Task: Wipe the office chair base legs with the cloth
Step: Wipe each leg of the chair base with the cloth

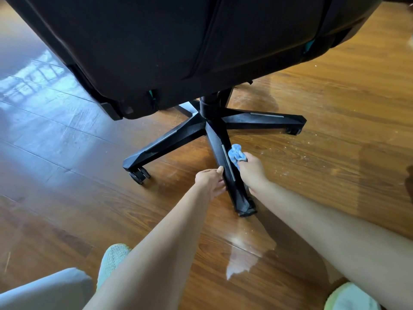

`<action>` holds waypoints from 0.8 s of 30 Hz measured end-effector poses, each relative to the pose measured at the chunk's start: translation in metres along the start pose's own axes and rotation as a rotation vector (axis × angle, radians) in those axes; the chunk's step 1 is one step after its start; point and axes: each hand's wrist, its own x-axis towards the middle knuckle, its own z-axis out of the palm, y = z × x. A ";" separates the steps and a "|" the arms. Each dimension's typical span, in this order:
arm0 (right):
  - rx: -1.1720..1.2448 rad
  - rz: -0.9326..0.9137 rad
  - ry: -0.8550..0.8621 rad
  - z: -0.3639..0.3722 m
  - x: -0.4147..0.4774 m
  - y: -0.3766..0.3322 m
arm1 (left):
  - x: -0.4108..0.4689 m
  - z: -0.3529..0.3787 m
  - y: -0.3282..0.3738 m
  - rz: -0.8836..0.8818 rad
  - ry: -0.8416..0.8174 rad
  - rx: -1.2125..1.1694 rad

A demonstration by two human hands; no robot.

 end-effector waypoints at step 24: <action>0.031 -0.072 0.011 0.012 0.040 -0.025 | 0.012 0.000 0.014 0.172 -0.098 0.026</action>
